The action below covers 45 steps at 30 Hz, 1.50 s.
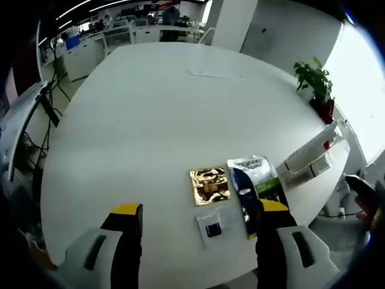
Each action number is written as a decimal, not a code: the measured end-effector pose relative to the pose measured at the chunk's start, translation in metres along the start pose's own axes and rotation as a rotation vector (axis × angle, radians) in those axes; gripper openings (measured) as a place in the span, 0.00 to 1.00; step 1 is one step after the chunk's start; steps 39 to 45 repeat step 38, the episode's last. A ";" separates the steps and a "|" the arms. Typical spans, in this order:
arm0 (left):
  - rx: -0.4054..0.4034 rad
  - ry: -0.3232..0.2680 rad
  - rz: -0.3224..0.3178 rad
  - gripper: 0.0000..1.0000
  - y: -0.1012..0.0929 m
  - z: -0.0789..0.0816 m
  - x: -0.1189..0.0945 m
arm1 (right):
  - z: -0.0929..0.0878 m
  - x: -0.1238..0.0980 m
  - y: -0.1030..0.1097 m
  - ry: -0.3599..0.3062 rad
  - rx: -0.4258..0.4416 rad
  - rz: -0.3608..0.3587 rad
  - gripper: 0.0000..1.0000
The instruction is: Arrange the skincare products in the storage area until every visible bottle or jar stands upright without overlapping.
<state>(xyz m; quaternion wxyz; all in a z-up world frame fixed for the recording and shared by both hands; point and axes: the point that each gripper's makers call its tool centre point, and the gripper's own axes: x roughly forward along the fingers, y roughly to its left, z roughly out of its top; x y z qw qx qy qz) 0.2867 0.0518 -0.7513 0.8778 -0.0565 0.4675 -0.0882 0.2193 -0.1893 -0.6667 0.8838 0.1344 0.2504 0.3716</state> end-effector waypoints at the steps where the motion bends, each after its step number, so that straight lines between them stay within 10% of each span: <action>1: 0.019 -0.010 -0.001 0.81 0.001 0.000 -0.002 | 0.000 0.000 0.000 0.001 0.001 -0.001 0.86; 14: 0.174 -0.160 -0.044 0.96 0.000 -0.007 -0.043 | -0.003 0.001 -0.002 0.023 -0.039 -0.022 0.87; 29: 0.170 -0.376 -0.125 0.99 -0.015 -0.017 -0.076 | 0.000 0.000 -0.004 0.013 -0.057 -0.035 0.89; 45: 0.195 -0.420 -0.134 0.99 -0.018 -0.017 -0.081 | -0.001 0.001 -0.003 0.016 -0.063 -0.037 0.91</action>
